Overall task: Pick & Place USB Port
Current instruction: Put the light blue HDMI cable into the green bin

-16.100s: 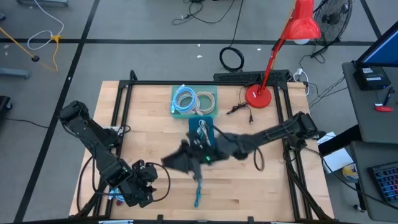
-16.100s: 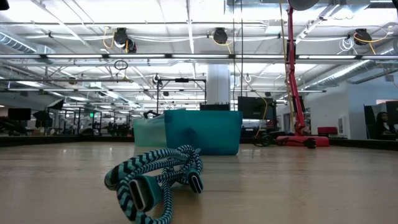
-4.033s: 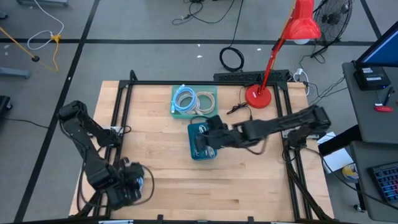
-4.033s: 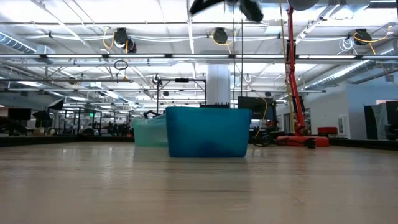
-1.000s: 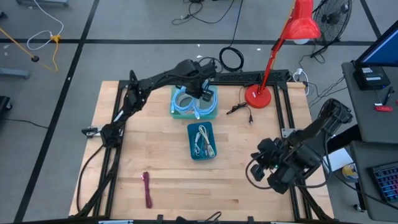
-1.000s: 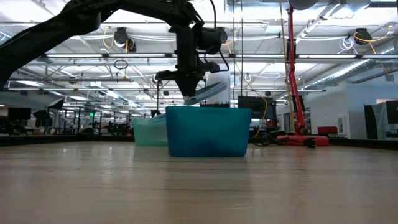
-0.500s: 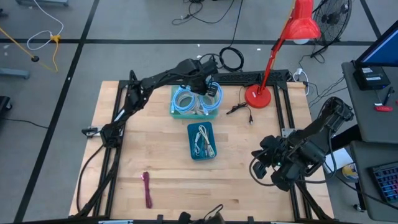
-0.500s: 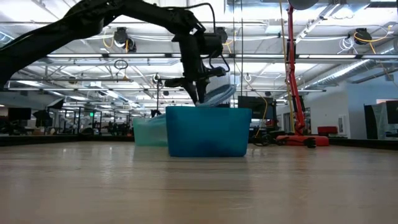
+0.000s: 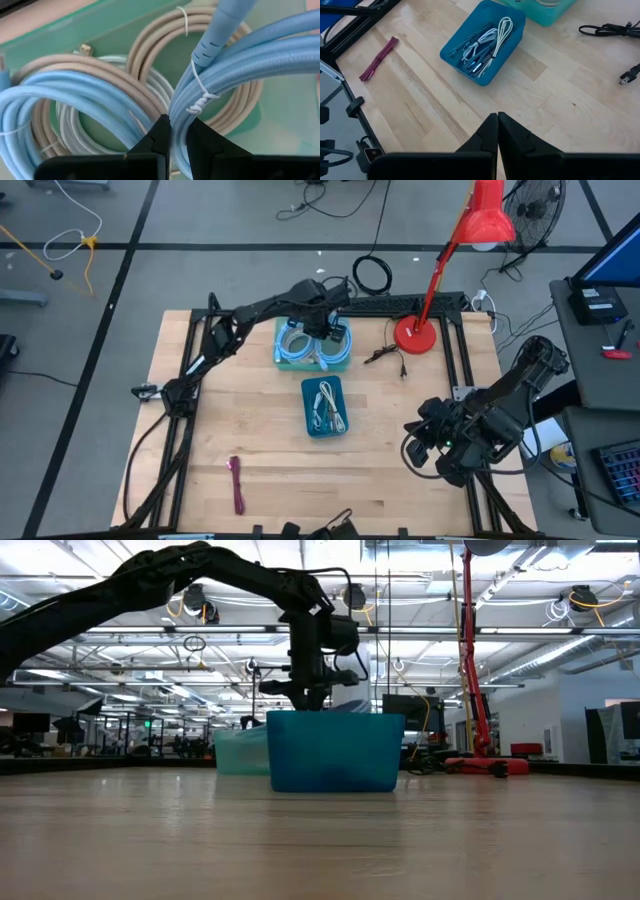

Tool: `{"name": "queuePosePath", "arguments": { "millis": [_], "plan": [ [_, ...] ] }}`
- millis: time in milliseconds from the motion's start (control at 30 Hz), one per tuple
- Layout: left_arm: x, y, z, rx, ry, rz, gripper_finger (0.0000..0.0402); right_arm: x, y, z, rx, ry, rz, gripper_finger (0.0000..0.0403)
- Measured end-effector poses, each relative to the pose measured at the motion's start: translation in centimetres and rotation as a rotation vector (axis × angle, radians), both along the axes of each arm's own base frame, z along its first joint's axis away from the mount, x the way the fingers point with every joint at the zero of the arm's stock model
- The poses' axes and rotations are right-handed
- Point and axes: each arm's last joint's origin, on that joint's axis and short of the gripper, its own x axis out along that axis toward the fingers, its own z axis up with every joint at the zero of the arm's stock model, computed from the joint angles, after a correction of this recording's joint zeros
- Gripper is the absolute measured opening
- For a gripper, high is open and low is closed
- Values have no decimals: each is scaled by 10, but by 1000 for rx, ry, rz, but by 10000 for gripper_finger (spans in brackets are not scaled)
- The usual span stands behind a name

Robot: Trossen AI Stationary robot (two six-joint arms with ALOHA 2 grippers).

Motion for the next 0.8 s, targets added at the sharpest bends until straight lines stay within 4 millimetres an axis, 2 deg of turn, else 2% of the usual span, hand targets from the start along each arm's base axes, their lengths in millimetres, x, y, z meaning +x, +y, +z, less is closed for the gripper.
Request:
{"name": "queuePosePath", "arguments": {
  "millis": [167,367,500,667,800],
  "plan": [
    [0,0,-3,-3,16,18,40,0,0,0,7,-5,-5,0],
    [-1,0,-3,24,41,11,120,1,1,1,13,-11,-6,0],
    [-2,0,-3,35,58,5,149,1,1,1,18,-15,-6,0],
    [-5,0,-3,39,85,4,147,1,1,1,21,-18,-6,0],
    [-2,-3,1,53,58,-20,122,1,1,1,21,-20,-6,0]
  ]
}}
